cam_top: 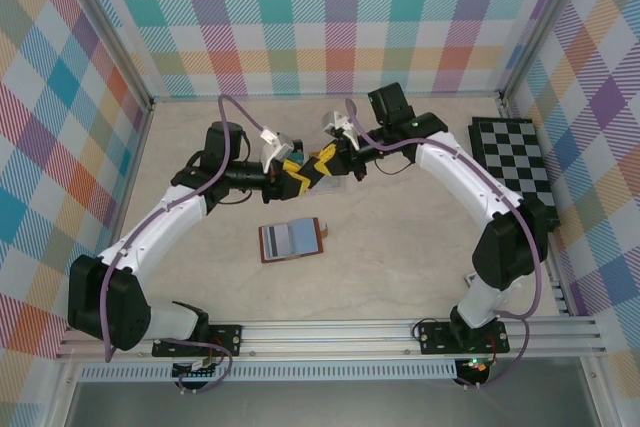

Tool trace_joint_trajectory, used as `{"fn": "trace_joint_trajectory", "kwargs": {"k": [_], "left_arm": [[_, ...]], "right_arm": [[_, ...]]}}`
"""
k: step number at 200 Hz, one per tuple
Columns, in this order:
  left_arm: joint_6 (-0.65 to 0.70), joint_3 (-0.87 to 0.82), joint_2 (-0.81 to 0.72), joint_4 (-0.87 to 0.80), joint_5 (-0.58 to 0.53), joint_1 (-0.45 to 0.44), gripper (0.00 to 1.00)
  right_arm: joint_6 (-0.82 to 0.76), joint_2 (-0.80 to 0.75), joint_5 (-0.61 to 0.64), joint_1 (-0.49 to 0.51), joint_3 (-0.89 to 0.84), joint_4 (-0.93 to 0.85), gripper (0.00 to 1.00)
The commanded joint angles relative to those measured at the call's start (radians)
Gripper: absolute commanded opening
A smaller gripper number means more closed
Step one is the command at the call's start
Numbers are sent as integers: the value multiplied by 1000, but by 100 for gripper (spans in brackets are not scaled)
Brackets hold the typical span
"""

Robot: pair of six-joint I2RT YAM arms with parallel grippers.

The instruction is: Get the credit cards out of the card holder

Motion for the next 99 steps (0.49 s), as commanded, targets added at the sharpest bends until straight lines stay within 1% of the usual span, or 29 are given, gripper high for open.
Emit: {"fn": "trace_joint_trajectory", "kwargs": {"k": [1,45,71,80,89,99], "left_arm": [[-16,-23,-42,56,42,17,29],[-10,-36,-56,69,29,26,16],[32,-47,-78,69,12,28,1],[50,-52,-88,71,-9,27,0],[67,-53,-97,66,-42,28,0],[94,-47,-102,48,-82,28,0]], "right_arm": [[12,-34,-45,-8,-17,39,0],[42,-47,-41,-22,-32,78,0],[60,-58,-33,-30,-46,101,0],[67,-61,-24,-32,-50,105,0],[80,-68,-17,-33,-56,113,7],[114,-77,1,-38,-66,132,22]]}}
